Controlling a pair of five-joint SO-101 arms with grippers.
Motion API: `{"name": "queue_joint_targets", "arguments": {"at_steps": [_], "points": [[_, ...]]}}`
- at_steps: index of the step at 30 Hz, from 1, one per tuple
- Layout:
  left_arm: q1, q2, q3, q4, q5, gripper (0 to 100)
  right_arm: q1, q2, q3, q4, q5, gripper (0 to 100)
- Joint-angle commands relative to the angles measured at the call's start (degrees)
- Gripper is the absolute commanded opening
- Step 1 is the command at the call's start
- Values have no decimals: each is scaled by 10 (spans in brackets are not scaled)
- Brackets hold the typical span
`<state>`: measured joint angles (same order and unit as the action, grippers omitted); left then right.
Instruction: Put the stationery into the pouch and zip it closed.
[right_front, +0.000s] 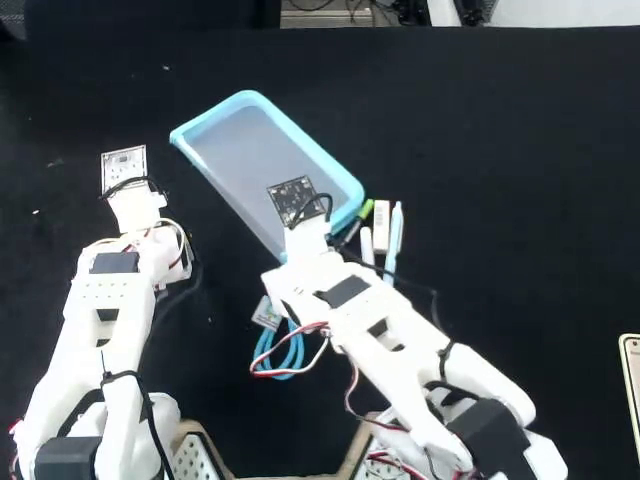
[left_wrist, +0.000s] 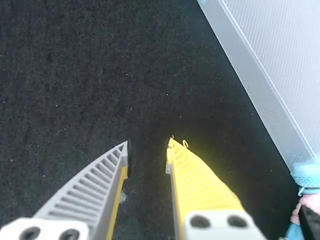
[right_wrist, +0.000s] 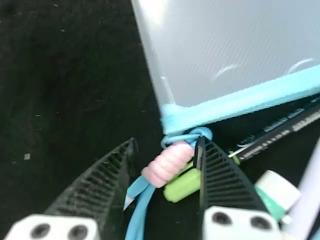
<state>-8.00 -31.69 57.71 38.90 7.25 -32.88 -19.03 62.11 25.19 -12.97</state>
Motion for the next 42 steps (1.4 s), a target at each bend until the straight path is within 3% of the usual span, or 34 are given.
{"name": "queue_joint_targets", "arguments": {"at_steps": [1, 10, 21, 25, 28, 36, 39, 42], "points": [[3, -4, -4, -8, 0, 130, 25, 22, -36, 4, 4, 191], [3, -4, -4, -6, 0, 130, 23, 55, -85, 113, 10, 191], [3, -4, -4, -6, 0, 130, -26, 58, -73, 148, 175, 181], [3, -4, -4, -5, 0, 130, -26, 55, -70, 148, 202, 6], [3, -4, -4, -5, 0, 130, -24, 43, -80, 174, 230, 11], [3, -4, -4, -5, 0, 130, 92, -115, -204, 444, 404, 11], [2, -4, -4, -4, -1, 130, 137, -152, -196, 486, 491, 11], [2, -4, -4, -4, -1, 130, 163, -158, -145, 488, 530, 11]]}}
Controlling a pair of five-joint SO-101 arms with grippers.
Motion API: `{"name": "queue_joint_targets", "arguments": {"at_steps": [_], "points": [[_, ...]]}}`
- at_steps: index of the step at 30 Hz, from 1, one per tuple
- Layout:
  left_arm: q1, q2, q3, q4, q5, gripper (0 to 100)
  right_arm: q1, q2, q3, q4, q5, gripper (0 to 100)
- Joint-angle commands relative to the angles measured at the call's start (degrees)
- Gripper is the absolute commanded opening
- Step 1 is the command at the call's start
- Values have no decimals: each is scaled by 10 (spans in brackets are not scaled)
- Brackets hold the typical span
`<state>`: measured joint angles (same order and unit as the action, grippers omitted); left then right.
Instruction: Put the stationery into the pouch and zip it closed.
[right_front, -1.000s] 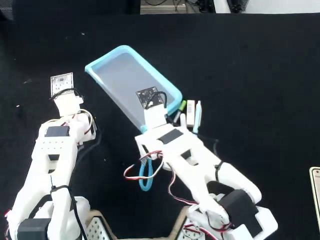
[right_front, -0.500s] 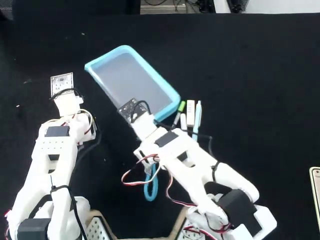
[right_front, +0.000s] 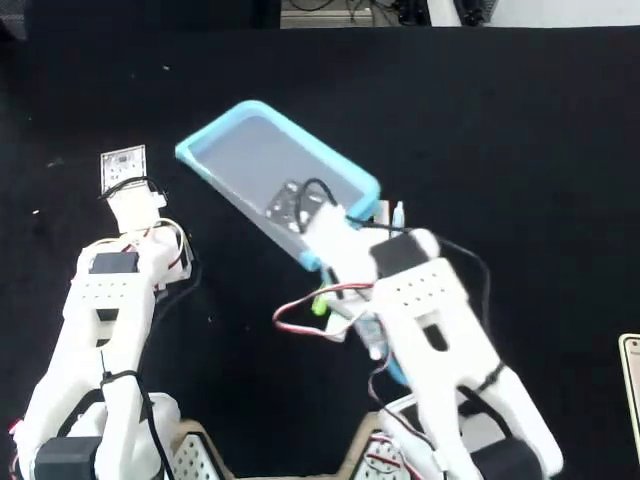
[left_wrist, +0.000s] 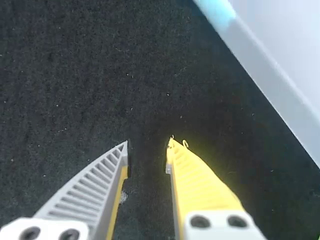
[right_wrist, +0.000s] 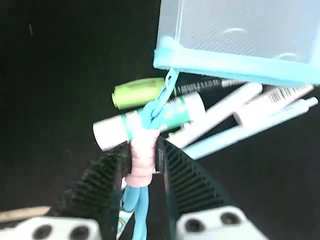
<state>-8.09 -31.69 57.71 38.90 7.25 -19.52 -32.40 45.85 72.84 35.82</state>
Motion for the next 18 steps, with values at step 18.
{"name": "queue_joint_targets", "arguments": {"at_steps": [18], "points": [[-23, -4, 0, -8, -1, 130, 33, -26, 42, 18, 18, 175]]}}
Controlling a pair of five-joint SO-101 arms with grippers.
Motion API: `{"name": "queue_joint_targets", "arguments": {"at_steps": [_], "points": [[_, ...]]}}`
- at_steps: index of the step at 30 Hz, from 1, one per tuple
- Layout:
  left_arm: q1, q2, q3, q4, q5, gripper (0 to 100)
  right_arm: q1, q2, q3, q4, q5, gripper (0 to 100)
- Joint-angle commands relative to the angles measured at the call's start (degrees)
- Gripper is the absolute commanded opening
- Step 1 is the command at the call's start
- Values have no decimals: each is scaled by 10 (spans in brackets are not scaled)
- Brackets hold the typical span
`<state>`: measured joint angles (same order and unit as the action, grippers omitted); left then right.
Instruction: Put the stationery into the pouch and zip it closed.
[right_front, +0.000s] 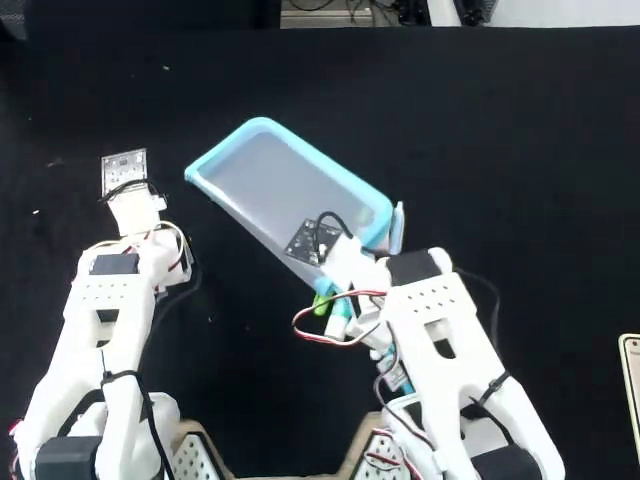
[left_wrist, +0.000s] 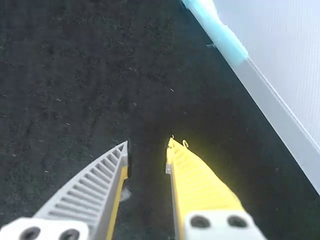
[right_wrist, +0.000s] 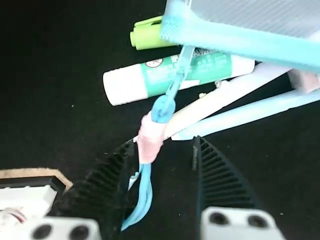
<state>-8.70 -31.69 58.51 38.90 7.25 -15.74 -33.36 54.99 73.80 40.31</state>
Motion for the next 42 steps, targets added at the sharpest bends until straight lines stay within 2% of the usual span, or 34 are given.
{"name": "queue_joint_targets", "arguments": {"at_steps": [1, 8, 12, 17, 26, 36, 42], "points": [[-17, -4, -7, -8, -1, 130, -4, -16, -61, 11, -39, 176], [-17, -4, -7, -8, -1, 130, -9, -14, -82, -12, -106, 174], [-17, -4, -7, -8, -1, 130, -35, -17, -84, 3, -141, 174], [-17, -4, -7, -8, -1, 130, -67, -13, -69, -11, -139, 174], [-17, -4, -6, -9, -1, 130, -66, -13, 44, -171, -139, 173], [-17, -4, -6, -9, -1, 130, -65, -13, 56, -172, -123, 172], [-17, -4, -6, -9, -1, 130, -29, -13, 52, -165, -91, 46]]}}
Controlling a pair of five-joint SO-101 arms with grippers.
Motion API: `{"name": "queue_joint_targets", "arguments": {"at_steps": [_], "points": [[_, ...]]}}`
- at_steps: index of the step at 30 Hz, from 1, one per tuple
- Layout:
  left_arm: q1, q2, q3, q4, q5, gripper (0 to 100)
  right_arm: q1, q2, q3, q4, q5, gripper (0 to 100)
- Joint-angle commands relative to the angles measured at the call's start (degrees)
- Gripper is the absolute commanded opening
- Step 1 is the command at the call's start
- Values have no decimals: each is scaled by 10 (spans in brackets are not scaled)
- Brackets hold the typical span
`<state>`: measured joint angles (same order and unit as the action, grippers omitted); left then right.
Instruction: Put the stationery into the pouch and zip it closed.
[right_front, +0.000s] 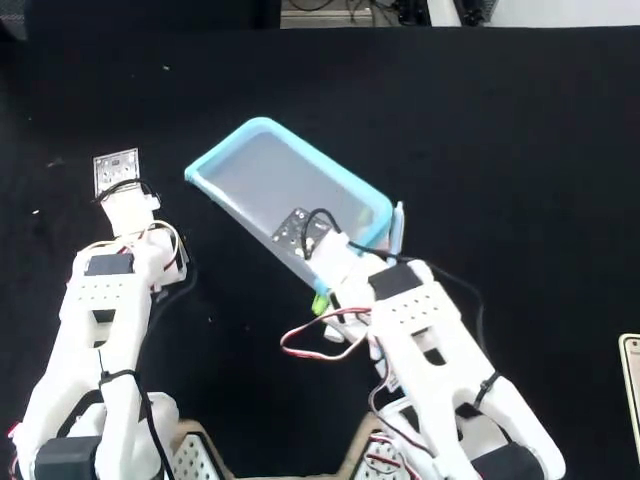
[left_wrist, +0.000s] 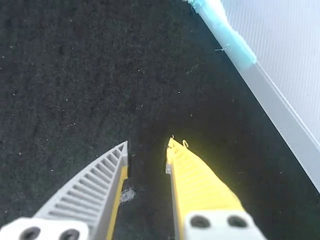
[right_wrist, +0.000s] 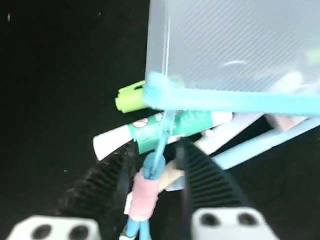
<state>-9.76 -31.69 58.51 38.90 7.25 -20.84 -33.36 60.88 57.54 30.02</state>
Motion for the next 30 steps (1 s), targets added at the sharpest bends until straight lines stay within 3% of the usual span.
{"name": "queue_joint_targets", "arguments": {"at_steps": [1, 8, 14, 23, 30], "points": [[-7, -4, -6, -9, -1, 130, 25, -13, -7, -3, 12, 40], [-7, -4, -6, -9, -1, 130, 25, -13, -3, -2, 12, 43], [-7, -4, -6, -9, -1, 130, 25, -13, -2, -2, 12, 127], [-7, -4, -6, -9, -1, 130, 22, -12, -1, -4, 13, 99], [-7, -4, -5, -8, -1, 130, 24, -14, 53, -77, 13, 98]]}}
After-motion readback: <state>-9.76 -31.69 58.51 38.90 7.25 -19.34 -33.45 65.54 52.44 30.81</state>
